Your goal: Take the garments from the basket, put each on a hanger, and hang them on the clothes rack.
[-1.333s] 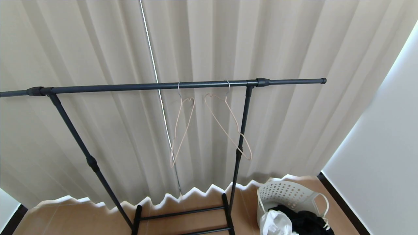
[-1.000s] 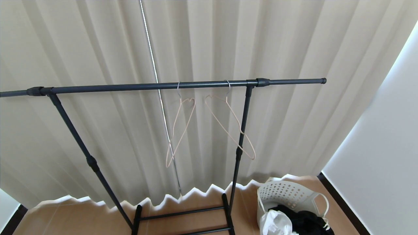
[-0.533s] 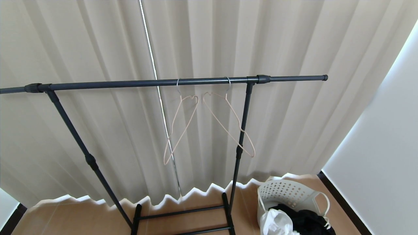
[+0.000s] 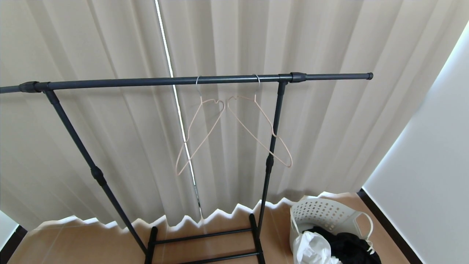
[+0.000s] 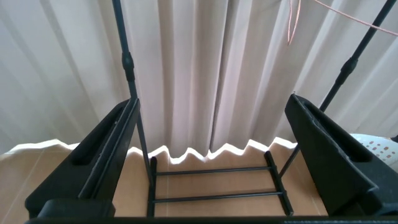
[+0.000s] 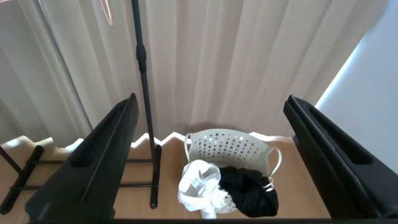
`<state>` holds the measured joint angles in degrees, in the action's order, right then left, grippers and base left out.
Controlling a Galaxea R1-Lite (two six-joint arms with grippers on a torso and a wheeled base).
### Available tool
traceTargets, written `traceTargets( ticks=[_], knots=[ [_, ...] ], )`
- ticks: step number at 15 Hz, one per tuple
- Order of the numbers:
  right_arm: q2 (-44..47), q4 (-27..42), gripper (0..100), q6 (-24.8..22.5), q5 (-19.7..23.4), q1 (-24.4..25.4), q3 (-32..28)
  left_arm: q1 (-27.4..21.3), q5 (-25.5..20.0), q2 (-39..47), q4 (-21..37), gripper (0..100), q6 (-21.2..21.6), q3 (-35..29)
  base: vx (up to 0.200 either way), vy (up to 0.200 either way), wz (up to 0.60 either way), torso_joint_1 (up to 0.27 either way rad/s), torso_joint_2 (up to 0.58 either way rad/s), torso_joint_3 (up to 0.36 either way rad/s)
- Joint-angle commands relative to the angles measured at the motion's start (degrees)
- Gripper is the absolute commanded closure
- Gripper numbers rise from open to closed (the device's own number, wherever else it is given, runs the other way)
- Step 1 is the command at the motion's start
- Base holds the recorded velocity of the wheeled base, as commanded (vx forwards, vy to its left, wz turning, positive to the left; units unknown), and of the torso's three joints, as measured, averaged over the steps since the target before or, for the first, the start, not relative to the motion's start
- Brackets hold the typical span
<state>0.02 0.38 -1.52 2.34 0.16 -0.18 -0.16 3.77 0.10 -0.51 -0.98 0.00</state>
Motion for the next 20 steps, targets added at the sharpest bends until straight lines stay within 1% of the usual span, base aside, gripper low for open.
traceTargets(
  ticks=[1,11,20],
  knots=[
    [0.0,0.1,0,-0.1,0.0,0.0,0.0,0.0,0.0,0.0,0.0,0,-0.1,0.0,0.0,0.0,0.0,-0.154,0.35,0.188],
    [0.0,0.0,0,-0.1,0.0,0.0,0.0,0.0,0.0,0.0,0.0,0,0.0,0.0,0.0,0.0,0.0,-0.171,0.39,0.216],
    [0.0,0.0,0,-0.1,0.0,0.0,0.0,0.0,0.0,0.0,0.0,0,0.0,0.0,0.0,0.0,0.0,-0.214,0.54,0.319]
  ],
)
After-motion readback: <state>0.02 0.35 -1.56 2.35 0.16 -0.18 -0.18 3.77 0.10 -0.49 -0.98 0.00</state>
